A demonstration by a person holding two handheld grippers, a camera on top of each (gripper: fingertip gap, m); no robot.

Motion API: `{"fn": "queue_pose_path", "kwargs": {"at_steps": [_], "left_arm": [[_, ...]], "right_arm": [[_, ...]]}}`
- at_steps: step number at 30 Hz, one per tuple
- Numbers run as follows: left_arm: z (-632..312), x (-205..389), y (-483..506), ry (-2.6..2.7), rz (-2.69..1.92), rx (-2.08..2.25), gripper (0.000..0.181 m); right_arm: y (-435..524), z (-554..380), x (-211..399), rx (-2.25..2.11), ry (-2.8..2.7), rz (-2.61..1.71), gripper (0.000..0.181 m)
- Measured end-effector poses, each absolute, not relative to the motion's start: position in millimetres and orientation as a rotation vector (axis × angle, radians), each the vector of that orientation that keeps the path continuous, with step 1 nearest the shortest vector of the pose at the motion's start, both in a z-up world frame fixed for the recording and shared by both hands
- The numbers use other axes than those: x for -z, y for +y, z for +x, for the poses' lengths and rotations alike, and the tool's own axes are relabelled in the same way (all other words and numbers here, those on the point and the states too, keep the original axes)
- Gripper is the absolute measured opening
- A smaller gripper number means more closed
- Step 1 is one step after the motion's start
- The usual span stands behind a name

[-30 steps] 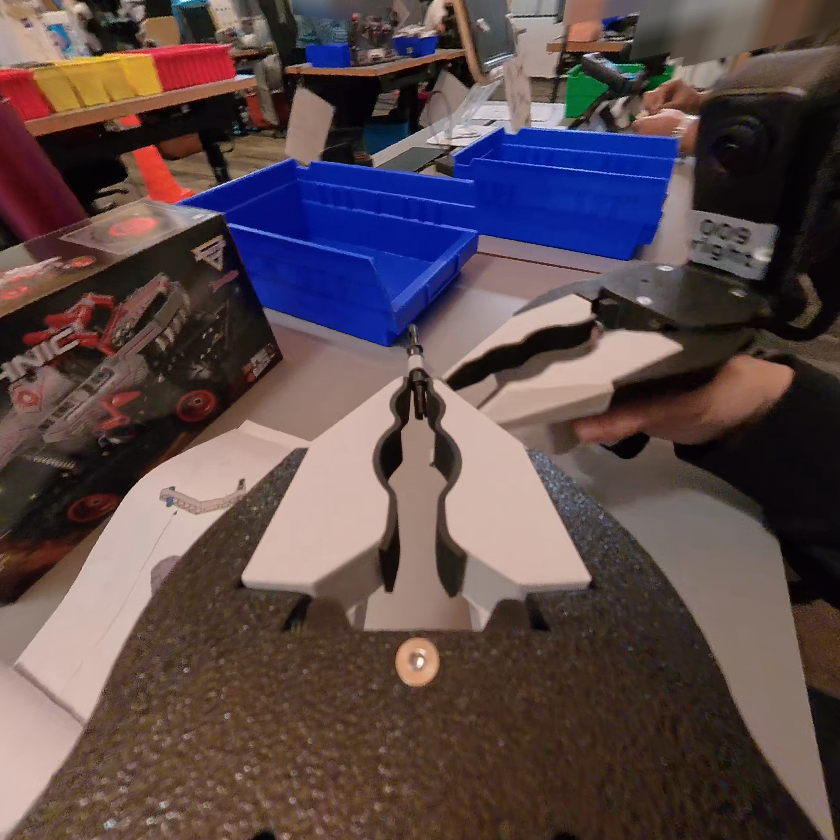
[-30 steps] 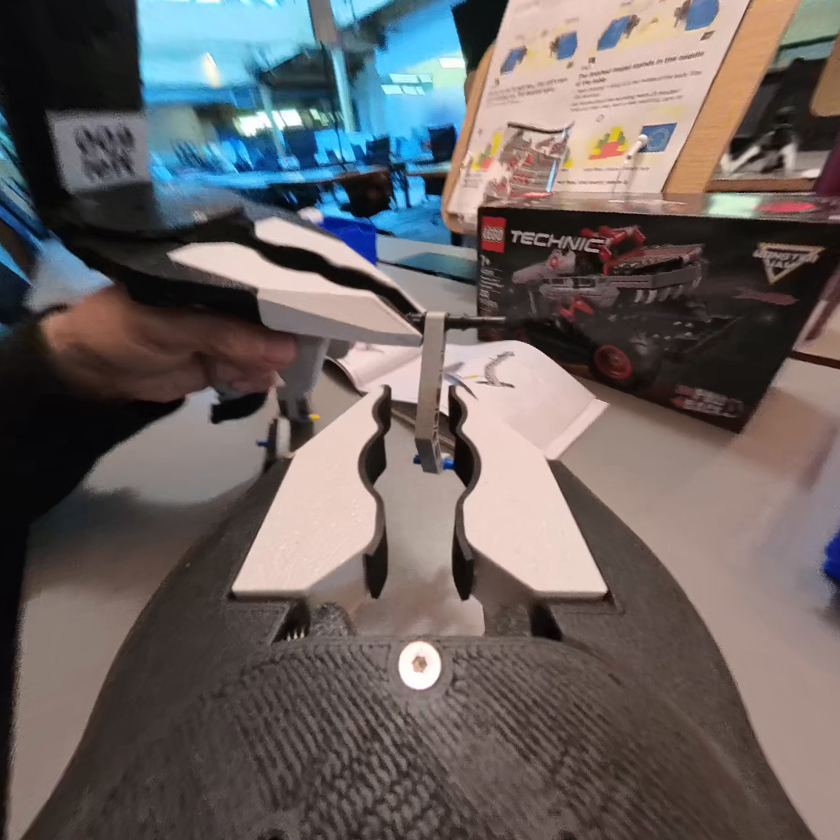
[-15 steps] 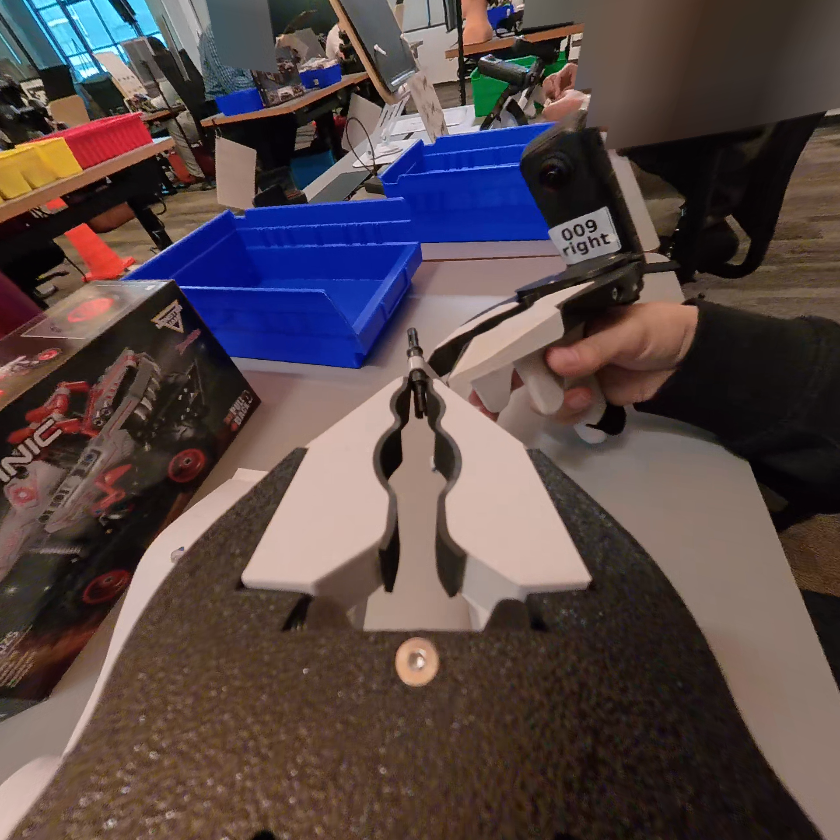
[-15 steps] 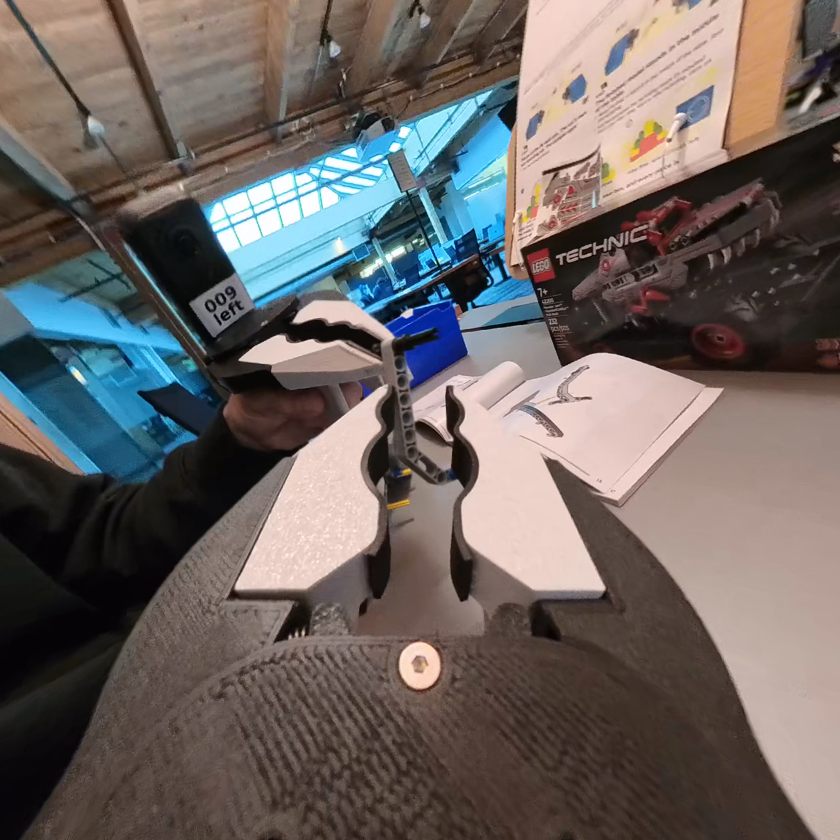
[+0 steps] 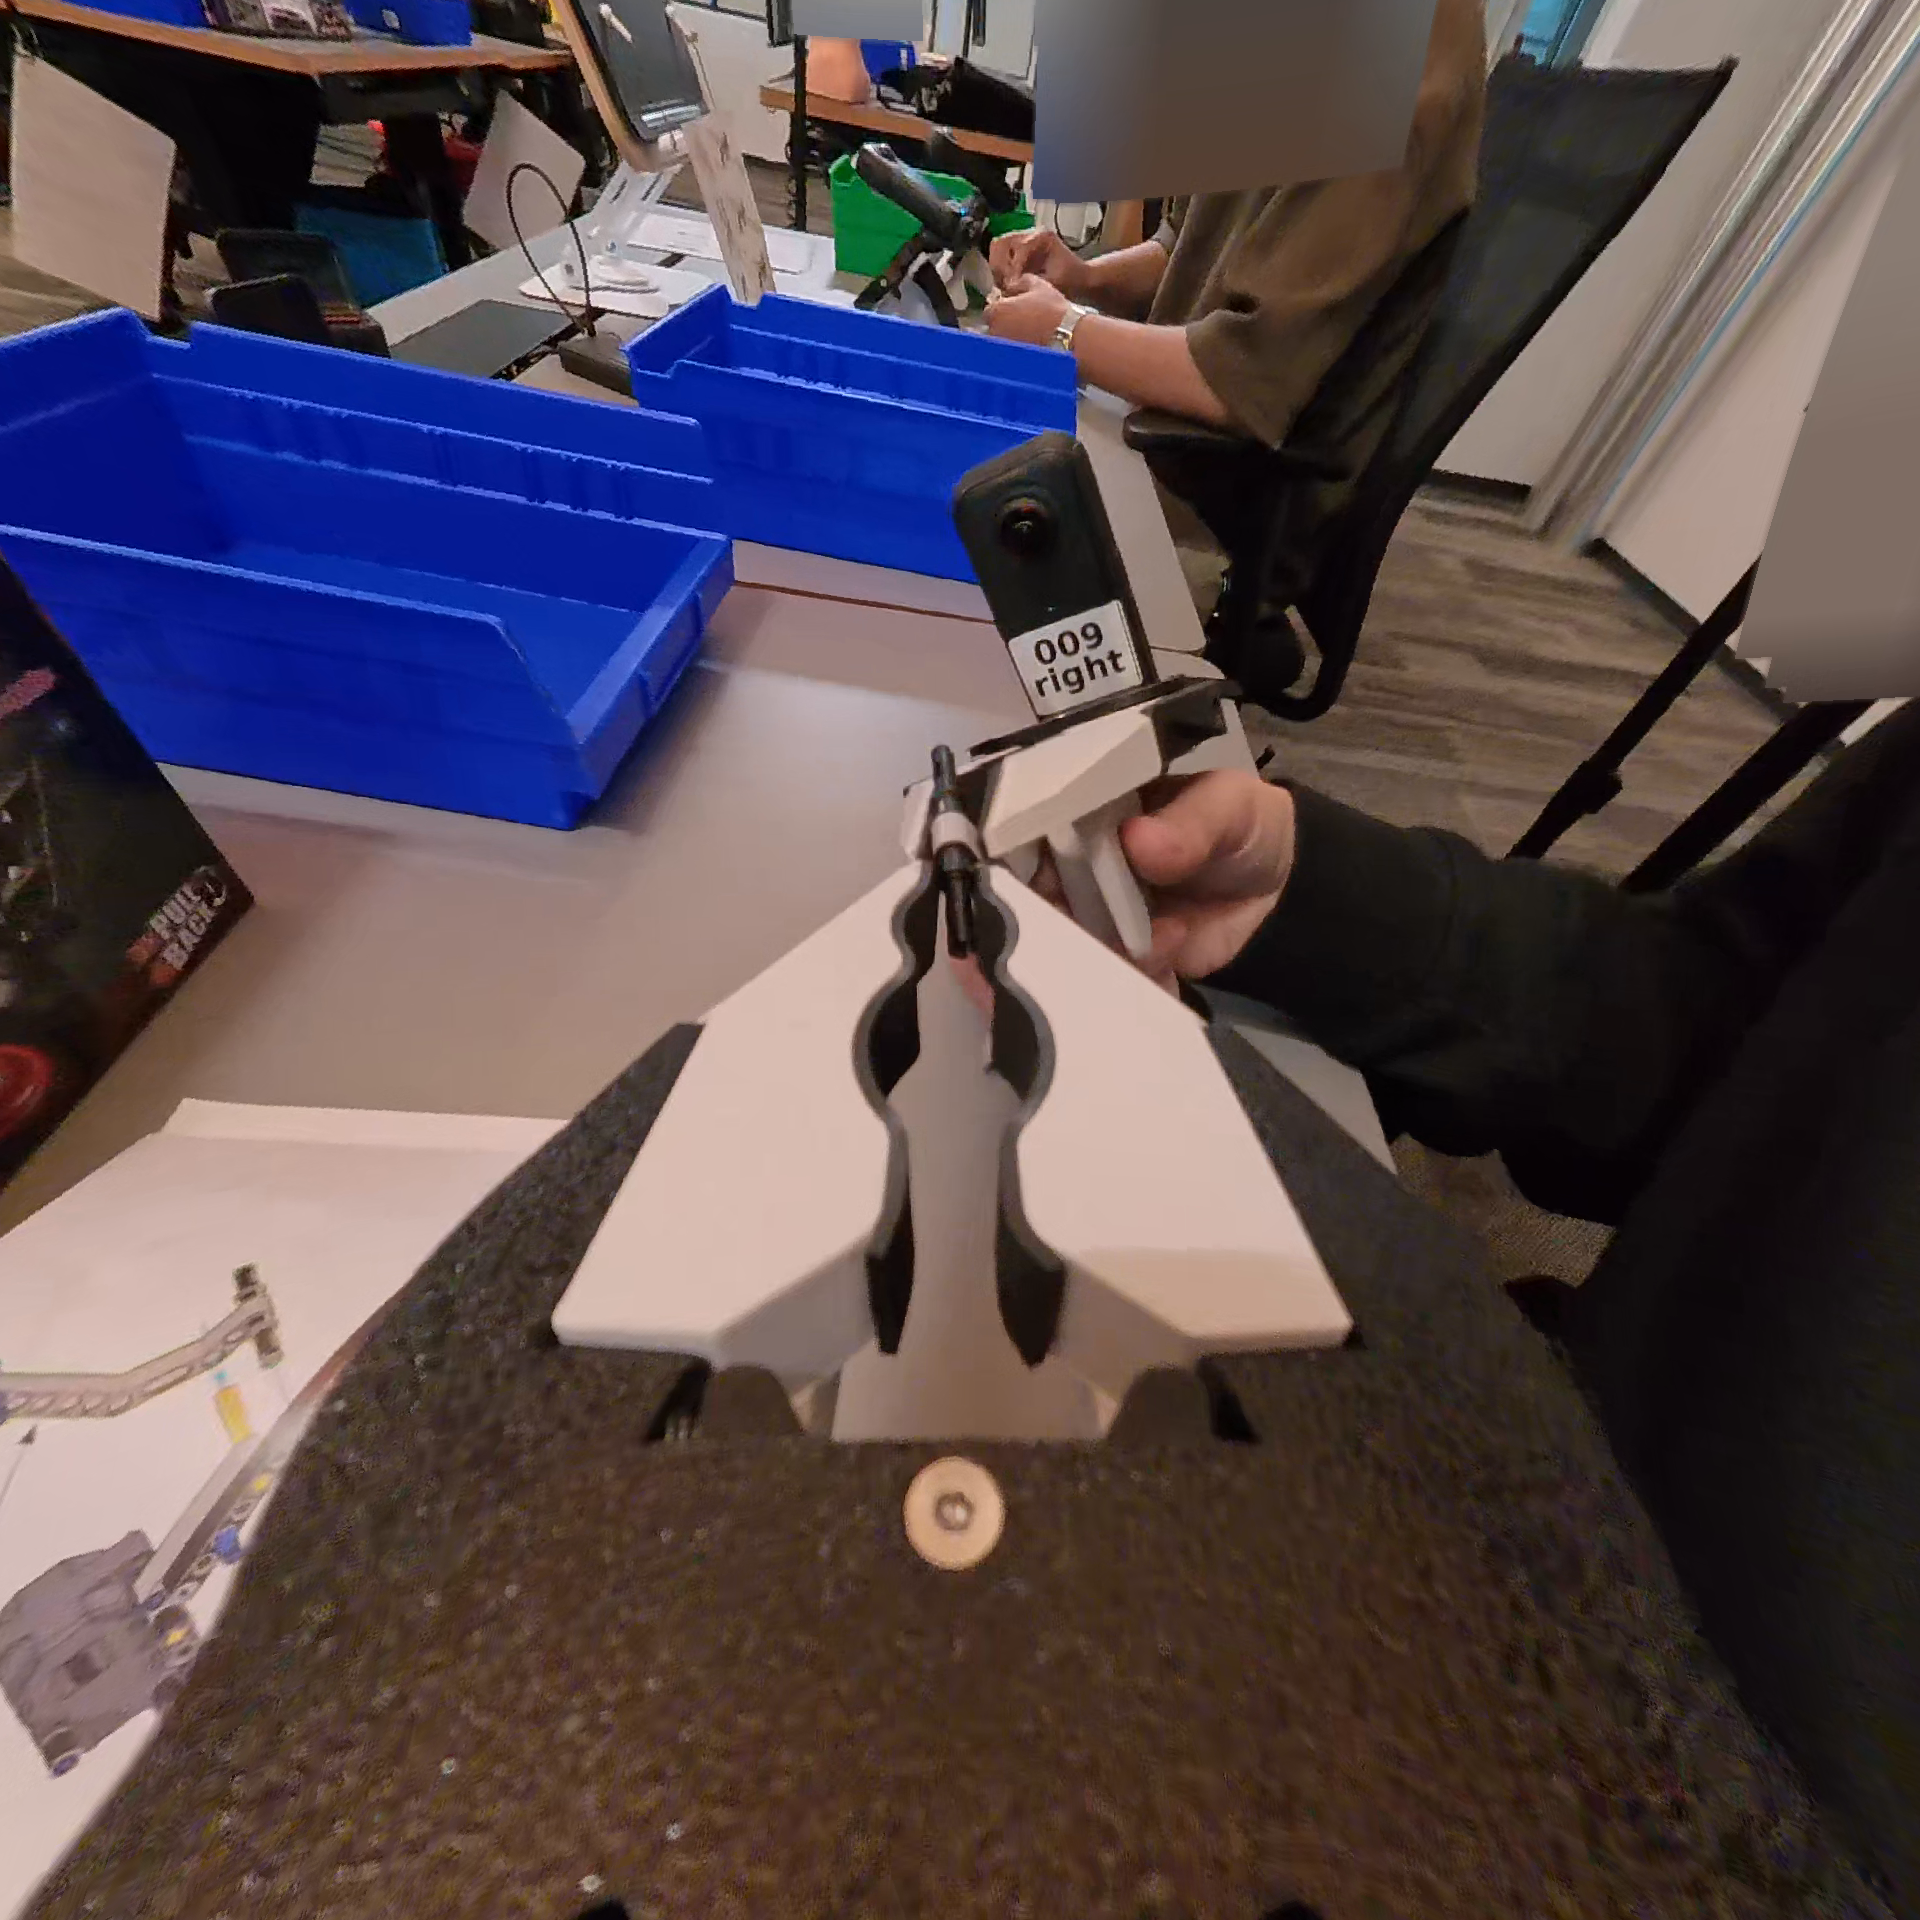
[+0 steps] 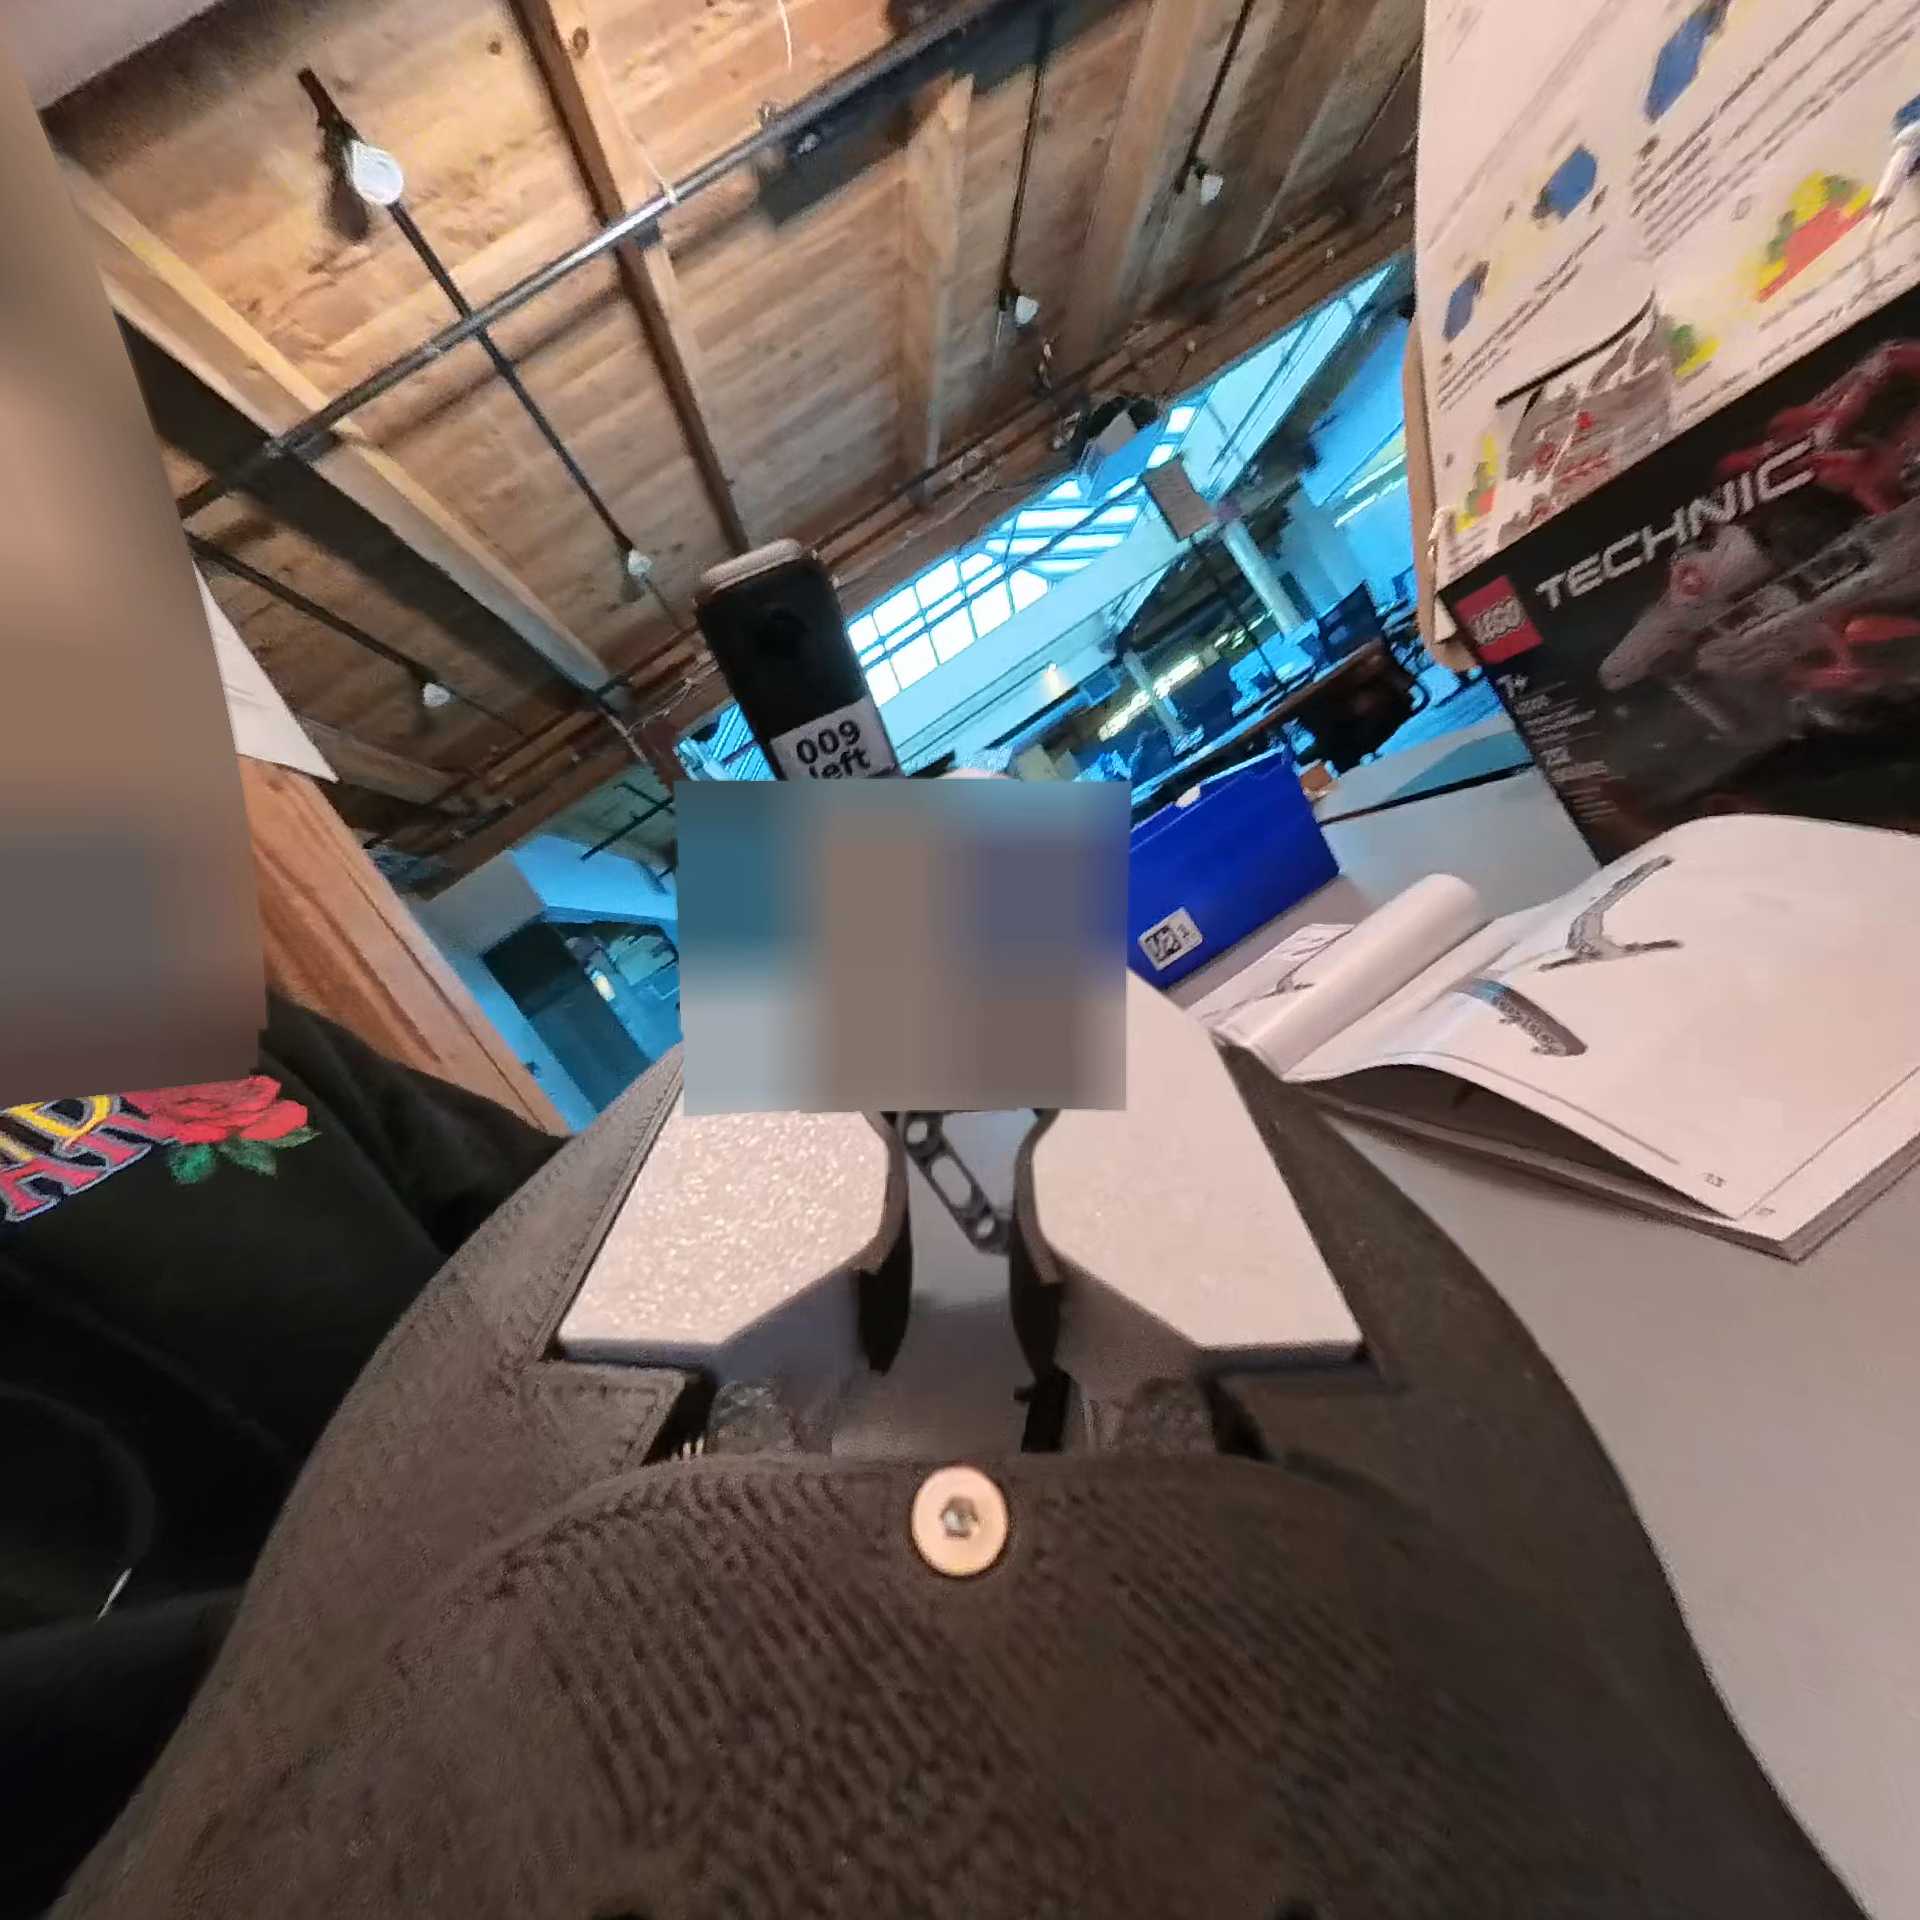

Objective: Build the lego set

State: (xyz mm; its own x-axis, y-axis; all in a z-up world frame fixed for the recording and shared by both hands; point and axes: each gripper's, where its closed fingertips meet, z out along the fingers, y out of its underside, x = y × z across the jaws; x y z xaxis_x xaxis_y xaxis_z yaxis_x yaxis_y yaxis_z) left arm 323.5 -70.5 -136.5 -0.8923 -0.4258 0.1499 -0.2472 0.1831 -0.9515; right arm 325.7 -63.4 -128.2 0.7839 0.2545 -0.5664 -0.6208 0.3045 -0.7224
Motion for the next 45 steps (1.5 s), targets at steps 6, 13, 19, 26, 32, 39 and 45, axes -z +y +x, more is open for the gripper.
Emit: {"fn": "queue_pose_path", "kwargs": {"at_steps": [6,13,19,26,32,39,45], "left_arm": [[322.4,138.4,-67.0,2.294,-0.615,1.761,0.004],[325.8,142.7,-60.2,2.264,-0.585,1.621,0.004],[328.0,154.3,-56.2,2.336,-0.61,1.526,0.004],[317.1,157.4,-58.4,2.392,-0.757,1.828,0.004],[326.8,157.0,-18.5,2.277,-0.652,1.478,0.003],[337.6,240.2,-6.3,2.567,-0.576,0.942,0.004],[333.7,259.4,-0.3,2.645,-0.518,0.77,0.004]], "right_arm": [[-60.1,324.2,127.1,-0.527,0.33,-1.143,0.005],[-55.8,326.5,133.1,-0.451,0.325,-1.192,0.004],[-52.8,326.8,143.3,-0.321,0.281,-1.316,0.006],[-54.5,317.3,145.7,-0.315,0.219,-1.388,0.005],[-102.4,365.1,145.3,-0.232,0.469,-1.265,0.005],[-71.2,357.0,170.8,-0.287,0.512,-1.425,0.005],[-72.7,368.3,171.4,-0.41,0.642,-1.285,0.004]]}}
